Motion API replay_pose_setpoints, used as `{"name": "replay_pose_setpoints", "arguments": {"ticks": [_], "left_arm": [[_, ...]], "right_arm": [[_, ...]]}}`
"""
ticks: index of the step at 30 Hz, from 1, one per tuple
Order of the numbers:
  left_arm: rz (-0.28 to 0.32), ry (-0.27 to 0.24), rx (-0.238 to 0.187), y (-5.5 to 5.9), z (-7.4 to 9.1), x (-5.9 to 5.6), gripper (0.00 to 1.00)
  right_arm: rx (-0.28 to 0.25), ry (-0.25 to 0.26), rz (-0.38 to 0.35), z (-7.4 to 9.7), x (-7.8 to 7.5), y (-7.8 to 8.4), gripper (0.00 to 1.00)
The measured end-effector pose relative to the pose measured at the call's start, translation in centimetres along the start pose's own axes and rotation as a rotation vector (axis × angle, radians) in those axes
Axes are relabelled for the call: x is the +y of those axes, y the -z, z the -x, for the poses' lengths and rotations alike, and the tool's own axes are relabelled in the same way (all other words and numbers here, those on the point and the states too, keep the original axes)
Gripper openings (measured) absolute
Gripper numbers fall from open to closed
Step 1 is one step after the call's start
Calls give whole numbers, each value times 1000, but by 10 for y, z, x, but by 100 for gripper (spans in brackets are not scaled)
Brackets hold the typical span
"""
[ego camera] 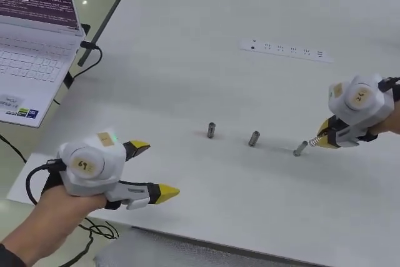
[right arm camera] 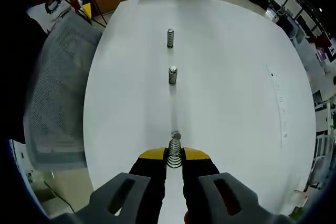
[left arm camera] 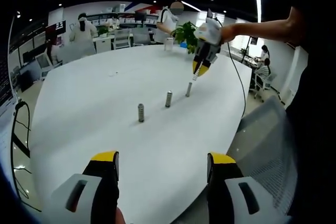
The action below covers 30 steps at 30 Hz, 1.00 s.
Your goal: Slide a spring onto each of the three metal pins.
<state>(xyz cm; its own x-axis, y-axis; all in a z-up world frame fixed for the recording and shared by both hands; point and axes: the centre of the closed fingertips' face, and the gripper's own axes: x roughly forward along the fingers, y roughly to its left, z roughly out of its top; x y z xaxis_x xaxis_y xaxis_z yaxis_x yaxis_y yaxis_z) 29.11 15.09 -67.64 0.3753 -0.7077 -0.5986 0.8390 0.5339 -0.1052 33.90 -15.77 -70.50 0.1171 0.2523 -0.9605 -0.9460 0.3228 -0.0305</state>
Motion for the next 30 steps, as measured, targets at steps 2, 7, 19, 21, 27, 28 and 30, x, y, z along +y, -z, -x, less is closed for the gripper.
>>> {"name": "replay_pose_setpoints", "arguments": {"ticks": [2, 7, 19, 21, 27, 28, 30], "left_arm": [[2, -2, -3, 0, 0, 1, 64], [5, -8, -5, 0, 2, 3, 64], [18, -16, -8, 1, 7, 4, 64], [19, -17, -7, 0, 7, 4, 64], [25, -18, -4, 1, 7, 4, 64], [27, -18, -5, 1, 7, 4, 64], [27, -19, -4, 1, 8, 4, 64]], "right_arm": [[3, -3, 3, -1, -1, -1, 8], [10, -13, 12, -5, -1, -3, 8], [28, -29, 27, -14, -4, -4, 8], [30, -32, 29, -15, -4, -4, 8], [48, -38, 45, -19, -3, -4, 9], [48, -39, 46, -19, -2, -4, 9], [50, -42, 48, -20, -2, -5, 9]]}}
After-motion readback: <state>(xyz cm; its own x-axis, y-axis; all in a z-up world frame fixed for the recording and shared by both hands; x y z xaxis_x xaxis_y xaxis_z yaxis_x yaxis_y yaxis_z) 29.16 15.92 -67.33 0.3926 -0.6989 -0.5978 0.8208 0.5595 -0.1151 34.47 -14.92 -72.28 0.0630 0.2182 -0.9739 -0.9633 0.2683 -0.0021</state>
